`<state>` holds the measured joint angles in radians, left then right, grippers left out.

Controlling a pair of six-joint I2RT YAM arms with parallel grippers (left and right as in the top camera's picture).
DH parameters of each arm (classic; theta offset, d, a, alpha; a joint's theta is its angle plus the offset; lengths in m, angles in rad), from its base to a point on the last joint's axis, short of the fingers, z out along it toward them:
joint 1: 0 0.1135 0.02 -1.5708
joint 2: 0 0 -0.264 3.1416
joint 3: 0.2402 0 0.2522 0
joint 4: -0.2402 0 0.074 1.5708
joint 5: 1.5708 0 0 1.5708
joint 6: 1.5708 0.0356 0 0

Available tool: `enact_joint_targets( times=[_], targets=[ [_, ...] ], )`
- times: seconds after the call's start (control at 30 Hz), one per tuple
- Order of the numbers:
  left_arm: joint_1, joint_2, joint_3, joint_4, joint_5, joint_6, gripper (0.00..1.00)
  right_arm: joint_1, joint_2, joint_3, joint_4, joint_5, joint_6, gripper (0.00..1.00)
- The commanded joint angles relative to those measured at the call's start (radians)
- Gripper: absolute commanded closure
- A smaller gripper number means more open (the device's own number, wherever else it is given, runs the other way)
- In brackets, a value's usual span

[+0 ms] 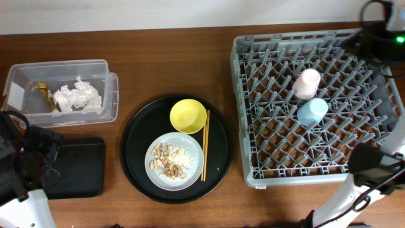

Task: Sort waste into correct bins and load items into the dishwasher rack
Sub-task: 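Place the pink cup upside down in the rack's back row, then grasp the yellow bowl on the tray with the right gripper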

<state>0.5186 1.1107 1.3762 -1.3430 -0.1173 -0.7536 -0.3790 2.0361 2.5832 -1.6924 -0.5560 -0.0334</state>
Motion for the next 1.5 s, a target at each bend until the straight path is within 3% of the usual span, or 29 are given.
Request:
enact_joint_targets(
  times=[0.0,0.07,0.4,0.5,0.63,0.67,0.7,0.73,0.77,0.8,0.9,0.97,1.13,1.23,1.3,1.47],
  targets=[
    [0.003,-0.006,0.002,0.001,-0.014,-0.009,0.01,0.132,0.041,-0.01,-0.002,0.344,0.093,0.77],
    [0.003,-0.006,0.002,0.001,-0.014,-0.009,0.01,0.183,0.077,-0.037,0.013,0.442,0.127,0.94],
    [0.003,-0.006,0.002,0.001,-0.014,-0.009,0.01,0.241,0.235,-0.384,0.269,0.539,0.211,0.96],
    [0.003,-0.006,0.002,0.002,-0.014,-0.009,0.01,0.241,0.2,-0.335,0.231,0.549,0.211,0.96],
    [0.003,-0.006,0.002,0.002,-0.014,-0.009,0.01,0.247,0.085,-0.138,0.089,0.465,0.202,0.95],
    [0.003,-0.006,0.002,0.002,-0.014,-0.009,0.01,0.251,0.058,-0.093,0.051,0.393,0.181,0.91],
    [0.003,-0.006,0.002,0.001,-0.014,-0.009,0.01,0.265,0.011,-0.028,-0.006,0.196,0.084,0.68],
    [0.003,-0.006,0.002,0.002,-0.014,-0.009,0.01,0.283,-0.019,-0.02,-0.006,0.057,0.034,0.15],
    [0.003,-0.006,0.002,0.002,-0.014,-0.009,0.01,0.298,-0.033,-0.02,-0.006,-0.008,0.019,0.01],
    [0.003,-0.006,0.002,0.001,-0.014,-0.009,0.01,0.341,-0.046,-0.02,-0.006,-0.077,-0.017,0.01],
    [0.003,-0.006,0.002,0.002,-0.014,-0.009,0.01,0.503,-0.028,-0.035,0.019,-0.013,-0.041,0.05],
    [0.003,-0.006,0.002,0.001,-0.014,-0.009,0.01,0.649,0.002,-0.066,0.086,0.111,-0.037,0.15],
    [0.003,-0.006,0.002,0.001,-0.014,-0.009,0.01,0.977,0.179,-0.153,0.335,0.461,0.129,0.19],
    [0.003,-0.006,0.002,0.001,-0.014,-0.009,0.01,1.082,0.3,-0.154,0.417,0.578,0.217,0.35],
    [0.003,-0.006,0.002,0.002,-0.014,-0.009,0.01,1.125,0.367,-0.154,0.424,0.659,0.278,0.4],
    [0.003,-0.006,0.002,0.001,-0.014,-0.009,0.01,1.164,0.441,-0.158,0.383,0.686,0.402,0.42]
  ],
)
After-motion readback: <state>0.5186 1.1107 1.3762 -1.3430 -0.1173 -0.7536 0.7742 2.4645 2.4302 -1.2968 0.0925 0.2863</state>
